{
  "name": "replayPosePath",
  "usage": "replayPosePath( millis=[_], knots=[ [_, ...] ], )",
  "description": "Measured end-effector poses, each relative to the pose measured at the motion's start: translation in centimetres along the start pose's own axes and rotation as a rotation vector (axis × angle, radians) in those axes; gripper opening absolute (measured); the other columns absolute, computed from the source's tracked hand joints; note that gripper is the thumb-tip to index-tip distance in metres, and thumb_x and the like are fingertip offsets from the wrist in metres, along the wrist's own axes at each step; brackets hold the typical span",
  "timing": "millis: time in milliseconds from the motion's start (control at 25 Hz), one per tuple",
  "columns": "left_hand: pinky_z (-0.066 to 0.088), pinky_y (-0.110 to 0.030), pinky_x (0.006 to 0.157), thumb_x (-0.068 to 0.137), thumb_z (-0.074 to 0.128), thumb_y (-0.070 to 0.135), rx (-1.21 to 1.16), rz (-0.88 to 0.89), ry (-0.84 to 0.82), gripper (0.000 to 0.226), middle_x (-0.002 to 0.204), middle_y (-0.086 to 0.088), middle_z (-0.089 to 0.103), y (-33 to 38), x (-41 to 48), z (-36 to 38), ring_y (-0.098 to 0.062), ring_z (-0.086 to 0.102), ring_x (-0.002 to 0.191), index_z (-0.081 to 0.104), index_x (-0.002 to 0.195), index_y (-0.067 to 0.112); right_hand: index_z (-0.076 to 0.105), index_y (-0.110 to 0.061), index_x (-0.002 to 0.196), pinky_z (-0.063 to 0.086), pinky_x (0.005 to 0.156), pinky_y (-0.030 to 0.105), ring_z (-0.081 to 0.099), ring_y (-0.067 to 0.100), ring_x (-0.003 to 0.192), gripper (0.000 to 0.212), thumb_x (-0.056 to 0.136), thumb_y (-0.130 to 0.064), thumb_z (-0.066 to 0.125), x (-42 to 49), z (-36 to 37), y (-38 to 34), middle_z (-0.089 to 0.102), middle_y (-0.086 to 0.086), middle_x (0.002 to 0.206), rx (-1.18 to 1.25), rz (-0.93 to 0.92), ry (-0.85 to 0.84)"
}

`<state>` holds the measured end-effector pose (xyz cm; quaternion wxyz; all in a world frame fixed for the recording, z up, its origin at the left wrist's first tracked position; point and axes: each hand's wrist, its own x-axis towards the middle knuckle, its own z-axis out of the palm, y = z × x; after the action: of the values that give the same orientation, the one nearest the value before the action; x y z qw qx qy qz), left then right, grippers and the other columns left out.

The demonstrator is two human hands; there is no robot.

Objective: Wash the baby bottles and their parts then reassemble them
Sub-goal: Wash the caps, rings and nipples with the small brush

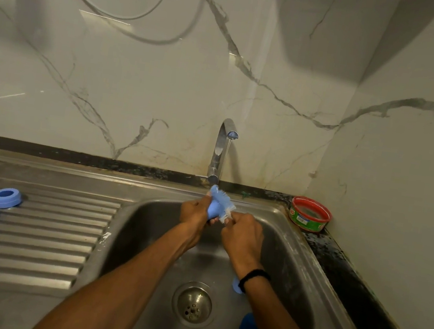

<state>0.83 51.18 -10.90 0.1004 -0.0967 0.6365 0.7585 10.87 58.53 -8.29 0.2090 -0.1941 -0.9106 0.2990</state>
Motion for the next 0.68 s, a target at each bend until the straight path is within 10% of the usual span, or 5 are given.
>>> replayPosePath(
  millis=[200,400,680],
  knots=[
    [0.044,-0.013,0.053,0.101,0.058,0.036,0.047,0.064,0.064,0.033,0.084,-0.007,0.064,-0.4,0.2,0.0,-0.010,0.055,0.066,0.065,0.097,0.003,0.068,-0.012,0.107,0.027,0.048,0.009,0.052,0.010,0.074,0.016,0.094,-0.017,0.061,0.2,0.0,-0.2,0.067,0.003,0.096,-0.026,0.032,0.009],
    [0.054,-0.025,0.077,0.093,0.071,0.026,0.029,0.079,-0.142,0.023,0.105,-0.011,0.072,-1.4,-0.4,-0.4,-0.019,0.067,0.089,0.068,0.106,0.008,0.067,-0.010,0.112,0.034,0.052,0.015,0.056,0.013,0.077,0.021,0.096,-0.021,0.060,0.6,-0.7,0.3,0.064,0.003,0.092,-0.041,0.083,0.038],
    [0.053,-0.016,0.073,0.076,0.086,0.012,0.264,0.416,-0.068,0.040,0.102,-0.001,0.070,-1.8,0.2,-1.8,-0.013,0.066,0.090,0.068,0.111,0.010,0.069,-0.012,0.112,0.048,0.067,0.022,0.061,0.015,0.081,0.021,0.093,-0.021,0.063,0.6,-0.7,0.2,0.068,0.005,0.095,-0.039,0.064,0.004]
  ],
)
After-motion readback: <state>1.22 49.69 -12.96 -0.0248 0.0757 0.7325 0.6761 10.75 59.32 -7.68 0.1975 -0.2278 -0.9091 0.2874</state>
